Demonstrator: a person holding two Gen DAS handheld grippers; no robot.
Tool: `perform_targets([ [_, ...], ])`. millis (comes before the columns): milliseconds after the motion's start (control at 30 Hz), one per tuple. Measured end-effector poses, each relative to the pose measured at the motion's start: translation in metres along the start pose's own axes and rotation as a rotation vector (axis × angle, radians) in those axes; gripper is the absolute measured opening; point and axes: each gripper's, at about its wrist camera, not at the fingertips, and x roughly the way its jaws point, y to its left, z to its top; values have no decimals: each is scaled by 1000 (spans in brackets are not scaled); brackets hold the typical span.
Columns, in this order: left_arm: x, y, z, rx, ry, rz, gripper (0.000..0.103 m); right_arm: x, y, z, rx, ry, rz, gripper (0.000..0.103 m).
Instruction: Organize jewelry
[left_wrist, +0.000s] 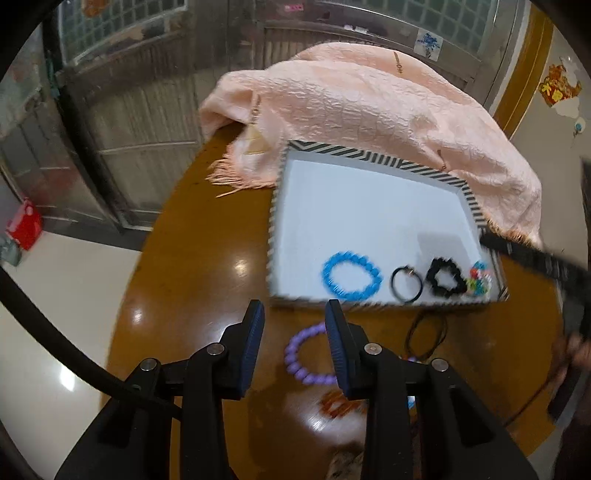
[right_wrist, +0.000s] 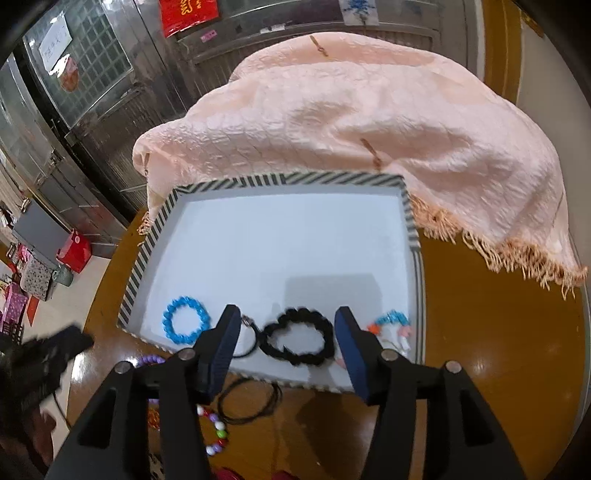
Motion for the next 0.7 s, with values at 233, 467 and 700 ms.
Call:
perform_targets([
  [233, -21, 26, -26, -24, -21, 92, 31, 20, 29, 13, -5, 32, 23, 57],
  [467, -29, 37, -30, -55, -24, 87, 31, 27, 54, 3, -63, 56, 36, 57],
  [700, -31, 34, -30, -38, -28, 69, 31, 22, 43, 0, -10, 54, 17, 57],
])
